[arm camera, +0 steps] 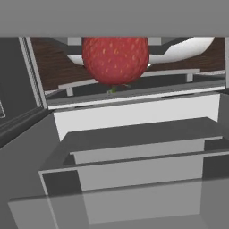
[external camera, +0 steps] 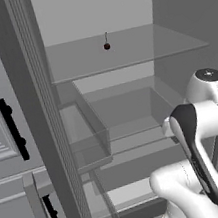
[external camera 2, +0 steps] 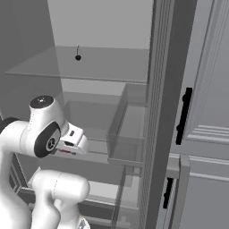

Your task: Take the strawberry from the fridge and place it on top of the pancake, located on the dining counter.

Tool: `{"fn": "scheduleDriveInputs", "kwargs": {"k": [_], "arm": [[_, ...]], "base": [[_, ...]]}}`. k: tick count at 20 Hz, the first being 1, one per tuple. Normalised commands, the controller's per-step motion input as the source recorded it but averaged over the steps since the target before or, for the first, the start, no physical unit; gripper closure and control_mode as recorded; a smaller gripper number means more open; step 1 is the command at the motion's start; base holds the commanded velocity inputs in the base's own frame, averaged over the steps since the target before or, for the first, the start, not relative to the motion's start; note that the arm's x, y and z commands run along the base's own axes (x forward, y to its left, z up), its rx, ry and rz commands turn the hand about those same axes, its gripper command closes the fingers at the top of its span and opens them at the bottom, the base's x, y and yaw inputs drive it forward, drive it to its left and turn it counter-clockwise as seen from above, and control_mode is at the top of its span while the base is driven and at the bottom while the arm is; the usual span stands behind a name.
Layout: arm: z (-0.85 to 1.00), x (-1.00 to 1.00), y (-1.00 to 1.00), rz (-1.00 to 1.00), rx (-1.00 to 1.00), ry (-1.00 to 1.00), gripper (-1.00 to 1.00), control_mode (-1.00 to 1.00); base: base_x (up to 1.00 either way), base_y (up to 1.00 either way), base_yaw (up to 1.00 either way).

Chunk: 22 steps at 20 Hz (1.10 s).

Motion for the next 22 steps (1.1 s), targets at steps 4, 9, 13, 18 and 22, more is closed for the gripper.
{"fn": "scheduleDriveInputs", "kwargs": {"k": [4,9,13,18,22], "arm": [[0.00,0.00,0.00,0.00,0.00,0.00,1.00,-1.00],[0.00,-0.10,0.00,0.00,0.00,0.00,1.00,-1.00],[0.00,0.00,0.00,0.00,0.00,0.00,1.00,1.00],[0.00,0.00,0.00,0.00,0.00,0.00,1.00,1.00],[0.00,0.00,0.00,0.00,0.00,0.00,1.00,1.00]], "base": [[0.00,0.00,0.00],[0.00,0.00,0.00],[-0.89,0.19,0.00],[-1.00,0.25,0.00],[-1.00,0.41,0.08]]}}
